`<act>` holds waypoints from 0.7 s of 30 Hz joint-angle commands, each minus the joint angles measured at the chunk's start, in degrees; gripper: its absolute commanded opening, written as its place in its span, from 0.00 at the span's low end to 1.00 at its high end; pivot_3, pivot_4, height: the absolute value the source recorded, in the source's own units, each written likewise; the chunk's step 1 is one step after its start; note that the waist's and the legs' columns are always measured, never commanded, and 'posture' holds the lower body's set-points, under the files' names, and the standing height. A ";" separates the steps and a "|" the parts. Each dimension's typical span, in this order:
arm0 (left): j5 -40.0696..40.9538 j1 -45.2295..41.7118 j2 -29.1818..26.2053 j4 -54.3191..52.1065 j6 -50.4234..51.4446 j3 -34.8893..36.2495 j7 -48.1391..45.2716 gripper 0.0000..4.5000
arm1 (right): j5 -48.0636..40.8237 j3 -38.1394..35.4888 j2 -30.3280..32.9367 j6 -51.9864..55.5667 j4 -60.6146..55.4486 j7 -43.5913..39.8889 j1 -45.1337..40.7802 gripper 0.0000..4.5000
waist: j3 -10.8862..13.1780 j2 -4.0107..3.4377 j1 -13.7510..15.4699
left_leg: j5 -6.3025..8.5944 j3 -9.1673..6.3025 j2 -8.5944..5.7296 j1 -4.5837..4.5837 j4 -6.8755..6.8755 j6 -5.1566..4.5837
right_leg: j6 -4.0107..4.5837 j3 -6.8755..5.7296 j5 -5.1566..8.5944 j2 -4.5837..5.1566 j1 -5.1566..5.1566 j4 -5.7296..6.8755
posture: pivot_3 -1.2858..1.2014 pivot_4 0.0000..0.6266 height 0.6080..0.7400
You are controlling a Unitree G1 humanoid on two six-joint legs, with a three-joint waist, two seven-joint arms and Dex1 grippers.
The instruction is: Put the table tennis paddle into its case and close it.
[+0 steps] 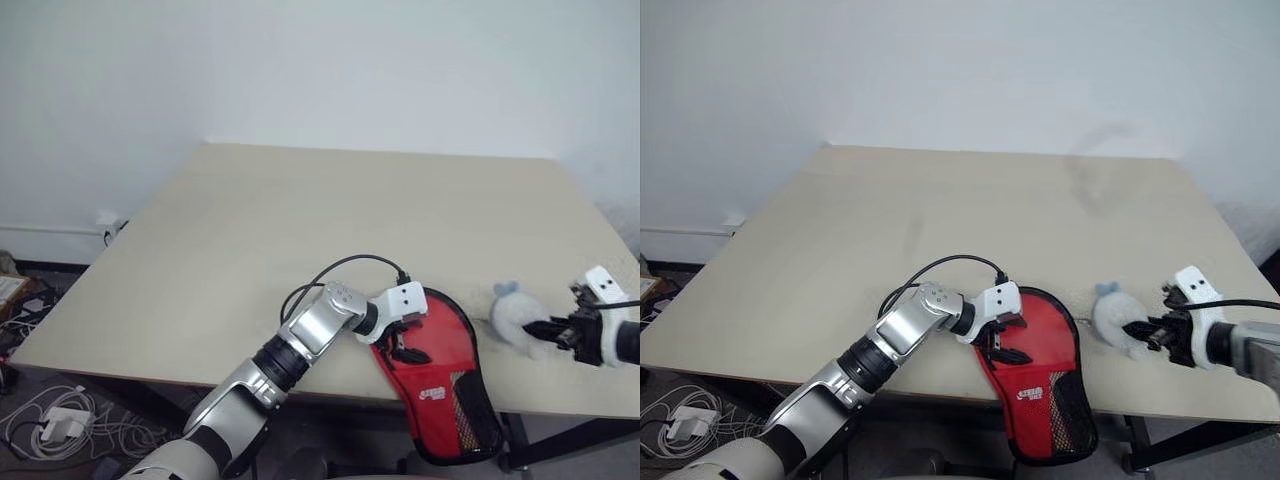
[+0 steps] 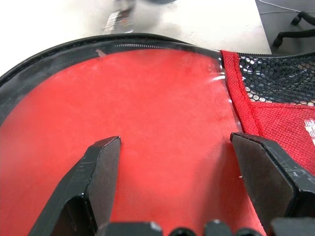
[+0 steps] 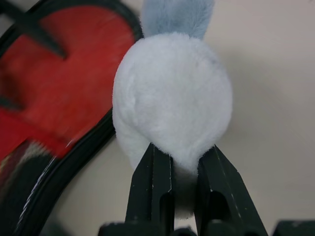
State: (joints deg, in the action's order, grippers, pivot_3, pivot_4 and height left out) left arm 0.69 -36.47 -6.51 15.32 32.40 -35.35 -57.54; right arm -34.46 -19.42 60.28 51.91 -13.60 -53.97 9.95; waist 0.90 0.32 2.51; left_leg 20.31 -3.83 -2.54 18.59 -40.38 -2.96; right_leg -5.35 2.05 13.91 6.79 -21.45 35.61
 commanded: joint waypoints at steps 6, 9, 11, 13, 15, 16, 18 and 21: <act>-2.04 1.87 -0.90 4.96 0.48 -2.00 -0.08 0.84 | -1.04 -12.89 1.11 0.89 -9.02 -8.85 18.25 0.02 | -0.01 0.01 0.28 | 0.07 0.05 -0.01 0.00 -0.05 -0.07 | -0.08 0.06 0.05 0.05 0.02 -0.01 | 0.52 0.00 0.82; -1.93 2.16 -0.70 4.91 0.57 -2.18 -0.18 0.84 | 1.10 -15.78 -0.19 -1.38 -13.42 -11.99 27.91 0.02 | -0.01 0.00 0.84 | 0.09 0.03 -0.02 0.00 -0.05 -0.09 | -0.20 0.05 0.12 0.07 0.02 -0.02 | 0.52 0.00 0.82; -1.78 2.45 -0.44 4.77 0.84 -2.21 -0.16 0.84 | 1.70 -18.57 -0.63 -2.44 -15.03 -14.08 32.71 0.02 | -0.03 0.02 1.02 | 0.13 -0.02 -0.02 0.03 -0.06 -0.08 | -0.27 0.01 0.17 0.07 0.01 -0.02 | 0.52 0.00 0.82; -1.71 2.63 -0.22 4.76 0.99 -2.19 -0.11 0.84 | 2.32 -20.27 -0.66 -3.05 -15.89 -15.48 35.74 0.02 | -0.04 0.00 1.01 | 0.16 0.04 -0.03 0.02 -0.08 -0.07 | -0.28 0.07 0.18 0.09 0.01 -0.02 | 0.52 0.00 0.82; -1.60 2.87 0.06 4.63 1.25 -2.22 -0.03 0.84 | 3.89 -21.59 -0.92 -4.97 -16.95 -17.75 39.97 0.01 | -0.04 0.03 1.13 | 0.18 0.06 -0.02 0.01 -0.12 -0.11 | -0.30 0.08 0.19 0.15 0.04 -0.04 | 0.52 0.00 0.82; -1.57 2.98 0.18 4.49 1.39 -2.25 -0.01 0.84 | 4.58 -22.18 -1.15 -5.92 -17.31 -18.65 41.64 0.01 | -0.05 0.05 1.12 | 0.23 0.04 0.00 0.01 -0.13 -0.18 | -0.34 0.06 0.21 0.15 0.04 -0.04 | 0.52 0.00 0.82; -1.54 3.13 0.46 4.52 1.44 -2.24 0.10 0.84 | 6.07 -22.70 -1.47 -7.75 -17.81 -20.15 44.39 0.01 | -0.05 0.06 1.11 | 0.27 0.04 0.00 0.00 -0.13 -0.19 | -0.40 0.05 0.25 0.15 0.05 -0.05 | 0.52 0.00 0.82; -1.66 3.17 0.78 4.97 1.04 -2.22 0.30 0.84 | 8.28 -21.62 -1.89 -10.27 -18.96 -21.77 48.02 0.01 | -0.07 0.07 1.11 | 0.28 0.06 0.04 -0.01 -0.13 -0.19 | -0.44 0.07 0.27 0.15 0.05 -0.05 | 0.52 0.00 0.82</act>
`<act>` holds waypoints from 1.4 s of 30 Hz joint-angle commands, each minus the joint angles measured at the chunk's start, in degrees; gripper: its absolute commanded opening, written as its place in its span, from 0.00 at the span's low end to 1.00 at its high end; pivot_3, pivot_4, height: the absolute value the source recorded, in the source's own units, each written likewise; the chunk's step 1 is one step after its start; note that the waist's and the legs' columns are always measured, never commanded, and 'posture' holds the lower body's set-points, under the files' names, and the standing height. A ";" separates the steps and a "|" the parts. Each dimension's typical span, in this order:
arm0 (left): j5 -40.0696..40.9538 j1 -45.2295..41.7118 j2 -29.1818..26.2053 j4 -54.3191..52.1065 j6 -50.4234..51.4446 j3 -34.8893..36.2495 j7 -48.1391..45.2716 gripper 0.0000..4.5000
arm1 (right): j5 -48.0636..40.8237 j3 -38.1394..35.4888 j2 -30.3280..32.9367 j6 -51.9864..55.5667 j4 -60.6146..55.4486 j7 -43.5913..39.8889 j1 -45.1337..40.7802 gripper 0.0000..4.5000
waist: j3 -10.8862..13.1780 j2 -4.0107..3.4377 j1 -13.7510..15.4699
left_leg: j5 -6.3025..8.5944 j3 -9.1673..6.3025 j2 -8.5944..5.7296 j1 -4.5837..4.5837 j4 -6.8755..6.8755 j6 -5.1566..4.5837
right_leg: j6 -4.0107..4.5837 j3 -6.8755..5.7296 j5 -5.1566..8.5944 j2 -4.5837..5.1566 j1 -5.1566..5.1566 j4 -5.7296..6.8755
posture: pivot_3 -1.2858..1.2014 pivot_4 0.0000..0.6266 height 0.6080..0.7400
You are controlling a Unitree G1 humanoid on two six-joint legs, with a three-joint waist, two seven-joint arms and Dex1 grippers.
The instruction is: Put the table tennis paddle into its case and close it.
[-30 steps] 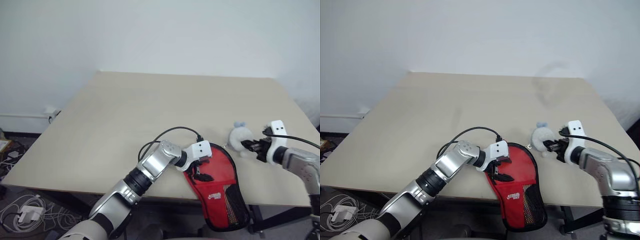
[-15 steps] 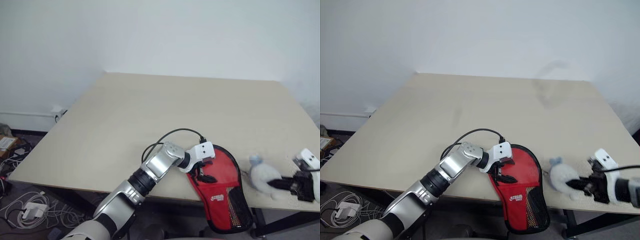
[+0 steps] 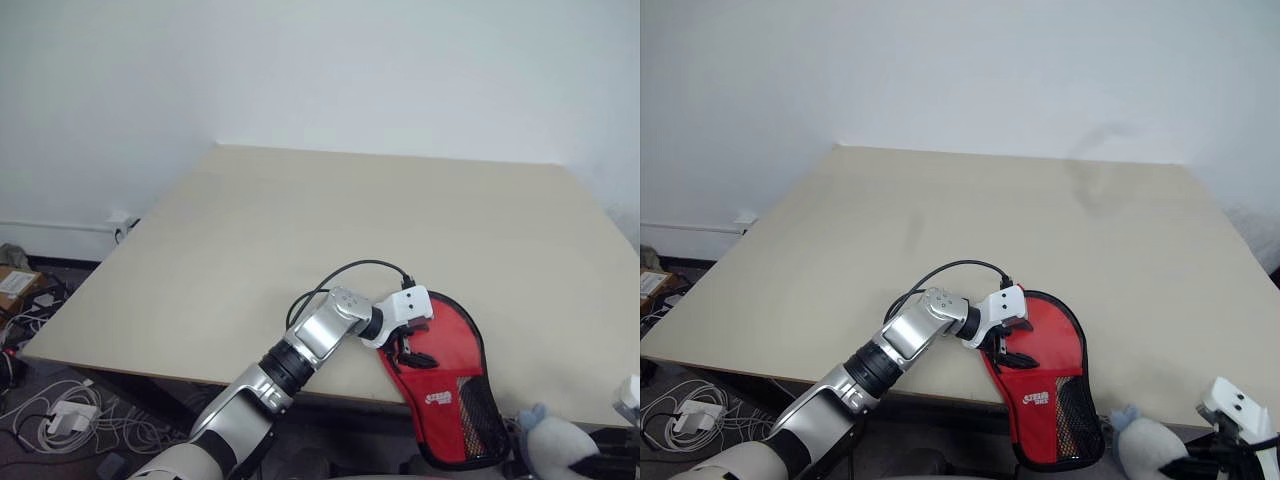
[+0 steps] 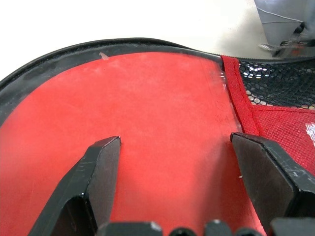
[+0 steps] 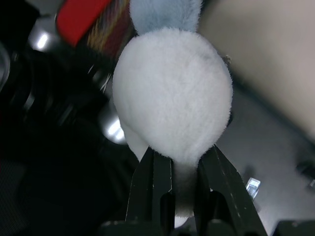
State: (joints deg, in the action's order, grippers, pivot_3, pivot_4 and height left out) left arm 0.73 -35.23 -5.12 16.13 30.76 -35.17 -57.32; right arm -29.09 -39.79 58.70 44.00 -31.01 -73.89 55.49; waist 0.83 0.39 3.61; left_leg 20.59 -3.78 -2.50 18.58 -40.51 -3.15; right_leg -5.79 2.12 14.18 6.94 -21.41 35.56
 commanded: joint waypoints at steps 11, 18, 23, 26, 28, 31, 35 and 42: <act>-2.14 1.73 -0.85 4.94 0.64 -2.23 -0.04 0.84 | 7.52 1.00 -1.03 -7.52 0.07 -1.90 1.23 0.33 | -0.03 0.02 0.06 | 0.01 -0.03 0.04 -0.02 0.00 -0.01 | 0.02 -0.01 -0.01 0.07 -0.01 -0.04 | 0.52 0.00 0.82; -2.14 0.72 -0.59 6.90 -0.55 -1.71 -0.56 0.84 | 5.17 -4.48 -1.42 -4.19 -0.37 -3.68 -1.77 0.85 | -0.03 0.03 0.04 | 0.02 -0.02 0.03 -0.01 0.00 -0.01 | 0.01 -0.01 0.00 0.06 0.00 -0.04 | 0.52 0.00 0.82; -0.30 -0.29 -0.52 7.61 -1.28 0.90 -2.06 0.84 | -1.52 -8.96 -1.45 3.23 -0.88 -1.65 -10.53 0.99 | -0.02 0.04 -0.02 | 0.01 -0.01 0.03 -0.01 0.00 -0.02 | 0.03 0.01 -0.01 0.06 0.02 -0.05 | 0.52 0.00 0.82; 2.44 -1.53 -0.28 7.58 -2.28 5.55 -2.66 0.84 | -6.42 -8.07 -2.40 9.05 0.35 5.63 -22.03 0.99 | 0.00 0.07 -0.29 | 0.01 0.00 0.04 0.00 0.00 -0.01 | 0.07 0.01 -0.03 0.02 0.00 -0.03 | 0.52 0.00 0.82; 4.29 -2.30 -0.61 6.56 -5.78 9.00 -2.66 0.84 | -9.52 -5.99 -4.58 12.36 1.65 11.91 -31.03 0.99 | 0.02 0.07 -0.44 | 0.00 -0.01 0.04 0.06 0.00 0.00 | 0.12 0.01 -0.06 0.01 -0.08 -0.02 | 0.52 0.00 0.82; 7.93 -3.87 -1.87 3.66 -7.08 14.75 -3.16 0.84 | -8.37 0.33 -11.48 12.46 3.41 24.01 -43.95 0.99 | 0.19 0.16 -0.57 | -0.15 -0.01 0.04 0.28 0.04 0.26 | 0.23 0.05 -0.13 -0.03 -0.43 0.06 | 0.52 0.00 0.82; 8.74 -4.56 -6.25 -2.27 -7.68 19.31 -1.73 0.84 | -1.68 10.79 -23.01 4.85 8.15 36.73 -55.28 0.99 | 0.21 0.17 -0.95 | -0.50 -0.06 0.00 1.08 0.05 0.82 | 0.50 0.04 -0.32 -0.11 -1.29 0.21 | 0.52 0.00 0.82; 11.36 5.56 -21.27 -17.01 0.47 26.24 -2.11 0.84 | 5.05 22.62 -31.18 -8.05 18.10 40.58 -63.12 0.99 | 0.10 -0.40 -3.09 | -0.55 0.00 -0.12 1.77 0.14 0.85 | 0.53 0.07 -0.35 -0.10 -2.13 0.28 | 0.52 0.00 0.82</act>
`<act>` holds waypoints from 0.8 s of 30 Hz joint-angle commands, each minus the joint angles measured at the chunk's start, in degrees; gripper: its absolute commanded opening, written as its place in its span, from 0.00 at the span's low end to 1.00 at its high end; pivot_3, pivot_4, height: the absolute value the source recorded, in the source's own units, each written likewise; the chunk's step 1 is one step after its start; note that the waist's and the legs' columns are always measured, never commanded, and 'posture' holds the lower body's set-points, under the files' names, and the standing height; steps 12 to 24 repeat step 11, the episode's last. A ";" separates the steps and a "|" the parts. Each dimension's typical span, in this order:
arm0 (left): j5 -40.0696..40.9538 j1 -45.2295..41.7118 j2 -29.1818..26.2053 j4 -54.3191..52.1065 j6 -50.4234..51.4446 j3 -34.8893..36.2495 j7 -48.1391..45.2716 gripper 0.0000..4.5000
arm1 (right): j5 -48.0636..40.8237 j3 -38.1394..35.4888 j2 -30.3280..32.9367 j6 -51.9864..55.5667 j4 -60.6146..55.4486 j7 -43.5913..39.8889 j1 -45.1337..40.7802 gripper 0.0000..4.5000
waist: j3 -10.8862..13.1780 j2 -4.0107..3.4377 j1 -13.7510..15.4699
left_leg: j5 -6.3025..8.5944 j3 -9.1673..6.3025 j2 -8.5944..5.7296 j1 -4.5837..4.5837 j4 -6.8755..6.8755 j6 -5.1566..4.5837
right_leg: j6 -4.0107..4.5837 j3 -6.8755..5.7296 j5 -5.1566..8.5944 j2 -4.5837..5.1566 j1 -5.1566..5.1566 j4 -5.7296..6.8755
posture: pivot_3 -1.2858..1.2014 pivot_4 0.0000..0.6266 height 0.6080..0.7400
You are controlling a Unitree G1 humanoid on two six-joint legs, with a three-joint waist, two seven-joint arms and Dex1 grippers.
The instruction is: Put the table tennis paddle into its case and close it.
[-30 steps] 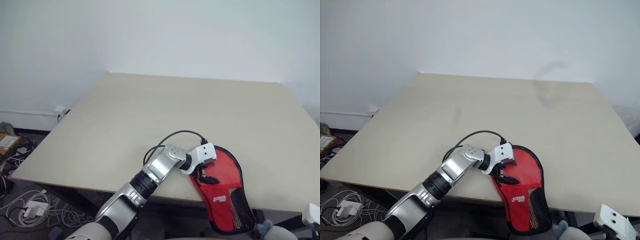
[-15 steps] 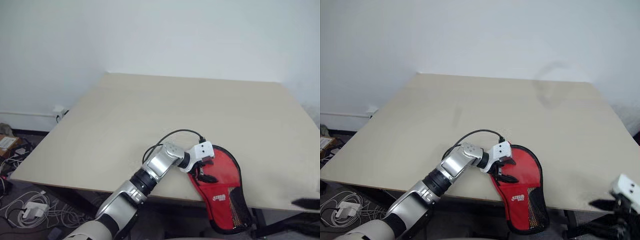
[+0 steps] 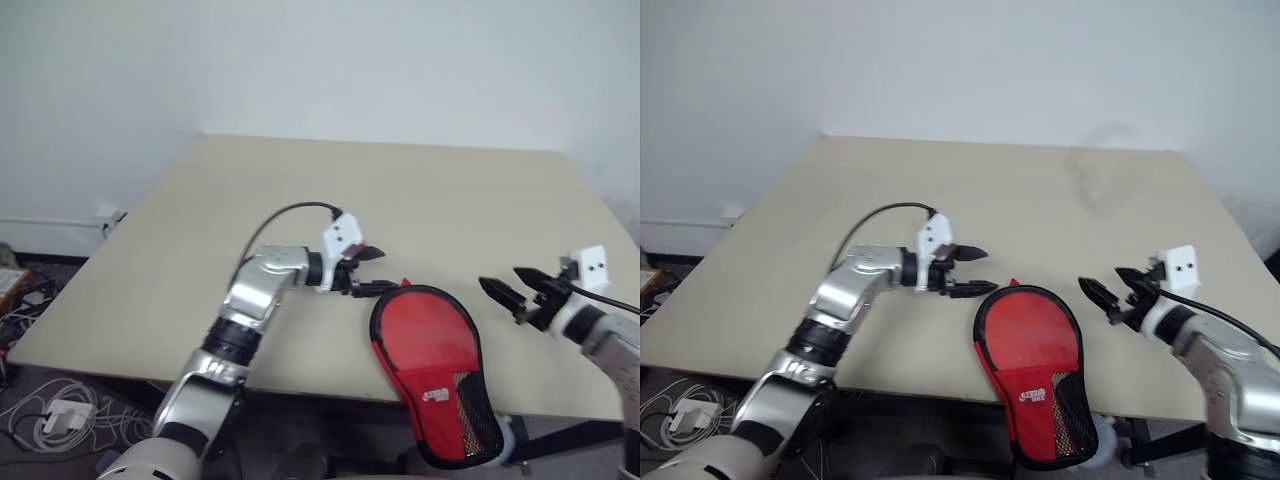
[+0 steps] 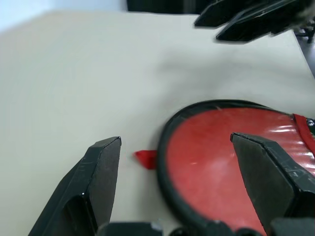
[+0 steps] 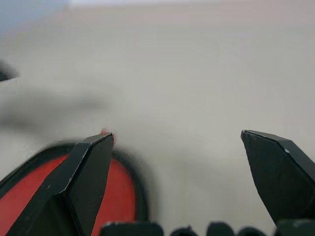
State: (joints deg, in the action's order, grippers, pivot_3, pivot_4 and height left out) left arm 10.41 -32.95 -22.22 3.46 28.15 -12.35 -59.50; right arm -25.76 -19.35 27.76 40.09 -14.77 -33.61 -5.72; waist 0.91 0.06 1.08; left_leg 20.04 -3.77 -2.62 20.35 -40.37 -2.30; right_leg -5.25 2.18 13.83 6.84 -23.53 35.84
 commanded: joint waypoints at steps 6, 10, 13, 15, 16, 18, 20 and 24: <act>2.81 14.28 -12.66 -9.16 7.14 7.54 2.09 0.84 | 2.28 5.62 -0.55 -7.81 6.17 -0.31 -5.69 0.99 | 0.08 -0.15 -0.94 | -0.06 -0.02 0.06 -0.08 -0.02 0.08 | 0.02 -0.02 -0.02 -0.09 0.09 0.09 | 0.52 0.00 0.82; 2.70 22.49 -15.32 -9.89 9.38 10.61 5.39 0.84 | 1.57 6.02 -1.38 -7.93 8.94 0.28 -8.63 0.99 | 0.08 -0.18 -0.98 | -0.10 -0.03 0.09 -0.32 -0.02 0.09 | 0.06 -0.01 -0.08 -0.12 0.26 0.11 | 0.52 0.00 0.82; 2.72 23.35 -15.68 -10.48 9.55 10.84 5.79 0.84 | 1.45 6.12 -1.44 -7.74 8.93 0.36 -8.80 0.99 | 0.08 -0.18 -0.98 | -0.10 -0.01 0.10 -0.37 0.06 0.09 | 0.06 0.01 -0.08 -0.13 0.28 0.12 | 0.52 0.00 0.82; 2.72 23.35 -15.68 -10.48 9.55 10.84 5.79 0.84 | 1.45 6.12 -1.44 -7.74 8.93 0.36 -8.80 0.99 | 0.08 -0.18 -0.98 | -0.10 -0.01 0.10 -0.37 0.06 0.09 | 0.06 0.01 -0.08 -0.13 0.28 0.12 | 0.52 0.00 0.82; 2.72 23.35 -15.68 -10.48 9.55 10.84 5.79 0.84 | 1.45 6.12 -1.44 -7.74 8.93 0.36 -8.80 0.99 | 0.08 -0.18 -0.98 | -0.10 -0.01 0.10 -0.37 0.06 0.09 | 0.06 0.01 -0.08 -0.13 0.28 0.12 | 0.52 0.00 0.82; 2.72 23.35 -15.68 -10.48 9.55 10.84 5.79 0.84 | 1.45 6.12 -1.44 -7.74 8.93 0.36 -8.80 0.99 | 0.08 -0.18 -0.98 | -0.10 -0.01 0.10 -0.37 0.06 0.09 | 0.06 0.01 -0.08 -0.13 0.28 0.12 | 0.52 0.00 0.82; 2.72 23.35 -15.68 -10.48 9.55 10.84 5.79 0.84 | 1.45 6.12 -1.44 -7.74 8.93 0.36 -8.80 0.99 | 0.08 -0.18 -0.98 | -0.10 -0.01 0.10 -0.37 0.06 0.09 | 0.06 0.01 -0.08 -0.13 0.28 0.12 | 0.52 0.00 0.82; 2.72 23.35 -15.68 -10.48 9.55 10.84 5.79 0.84 | 1.45 6.12 -1.44 -7.74 8.93 0.36 -8.80 0.99 | 0.08 -0.18 -0.98 | -0.10 -0.01 0.10 -0.37 0.06 0.09 | 0.06 0.01 -0.08 -0.13 0.28 0.12 | 0.52 0.00 0.82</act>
